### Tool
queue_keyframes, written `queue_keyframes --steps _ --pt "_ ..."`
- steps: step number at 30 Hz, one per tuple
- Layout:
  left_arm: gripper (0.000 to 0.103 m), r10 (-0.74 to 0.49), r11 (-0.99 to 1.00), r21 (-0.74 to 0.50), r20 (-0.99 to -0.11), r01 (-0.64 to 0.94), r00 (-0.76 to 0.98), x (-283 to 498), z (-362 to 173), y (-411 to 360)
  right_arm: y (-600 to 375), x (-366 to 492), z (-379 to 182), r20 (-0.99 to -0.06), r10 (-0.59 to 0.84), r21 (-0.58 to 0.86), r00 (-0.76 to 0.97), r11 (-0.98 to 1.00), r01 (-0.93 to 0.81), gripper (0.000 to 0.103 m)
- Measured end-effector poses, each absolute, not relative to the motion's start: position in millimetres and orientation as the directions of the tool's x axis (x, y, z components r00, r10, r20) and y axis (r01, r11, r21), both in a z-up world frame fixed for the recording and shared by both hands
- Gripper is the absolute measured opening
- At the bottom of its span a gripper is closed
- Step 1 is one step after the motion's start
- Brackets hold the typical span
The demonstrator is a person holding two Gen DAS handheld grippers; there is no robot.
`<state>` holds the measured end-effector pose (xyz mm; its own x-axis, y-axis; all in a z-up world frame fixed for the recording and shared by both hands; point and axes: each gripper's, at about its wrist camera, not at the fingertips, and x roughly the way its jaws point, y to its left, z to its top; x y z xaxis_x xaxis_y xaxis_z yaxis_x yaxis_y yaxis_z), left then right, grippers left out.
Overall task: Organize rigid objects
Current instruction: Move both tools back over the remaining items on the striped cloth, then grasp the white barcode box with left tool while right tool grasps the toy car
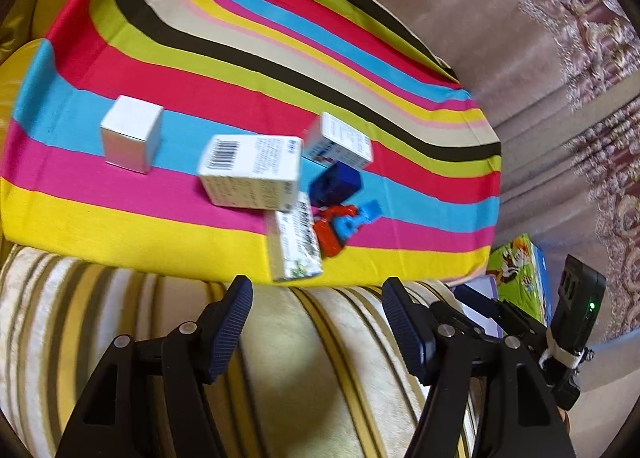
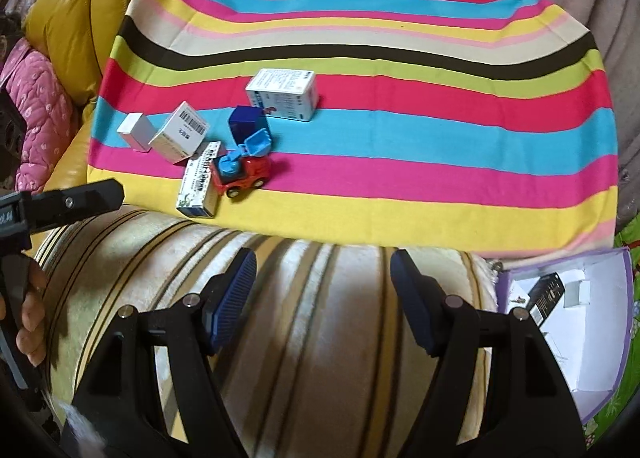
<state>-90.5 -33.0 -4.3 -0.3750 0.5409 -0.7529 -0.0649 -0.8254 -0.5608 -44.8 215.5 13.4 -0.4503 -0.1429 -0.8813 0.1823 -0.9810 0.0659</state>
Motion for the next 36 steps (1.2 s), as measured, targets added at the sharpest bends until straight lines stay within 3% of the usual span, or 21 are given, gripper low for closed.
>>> queue_keyframes --steps 5,36 --pt "0.081 0.524 -0.832 -0.554 -0.764 -0.034 -0.376 -104.7 -10.1 -42.9 205.9 -52.9 10.0 -0.886 -0.156 0.07 -0.437 -0.976 0.208 0.073" --pt "0.092 0.482 -0.868 -0.496 -0.826 -0.026 -0.292 -180.9 -36.2 -46.5 160.8 -108.0 -17.1 -0.892 -0.293 0.196 -0.343 -0.937 0.29 0.073"
